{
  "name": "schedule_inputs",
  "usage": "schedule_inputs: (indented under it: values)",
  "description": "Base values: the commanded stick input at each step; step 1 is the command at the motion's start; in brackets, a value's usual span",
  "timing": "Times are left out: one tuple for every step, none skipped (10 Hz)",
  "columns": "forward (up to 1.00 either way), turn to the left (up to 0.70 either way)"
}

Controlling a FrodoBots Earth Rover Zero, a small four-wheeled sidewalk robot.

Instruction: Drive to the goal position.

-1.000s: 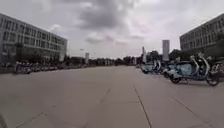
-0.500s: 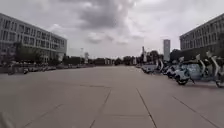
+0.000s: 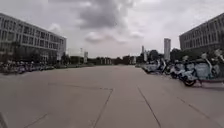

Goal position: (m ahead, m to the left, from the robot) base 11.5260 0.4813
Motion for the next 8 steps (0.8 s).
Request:
schedule_inputs:
  values:
    - [0.70,0.00]
    - [0.70,0.00]
    - [0.70,0.00]
    - [0.70,0.00]
    - [0.70,0.00]
    - [0.70,0.00]
    - [0.70,0.00]
    - [0.70,0.00]
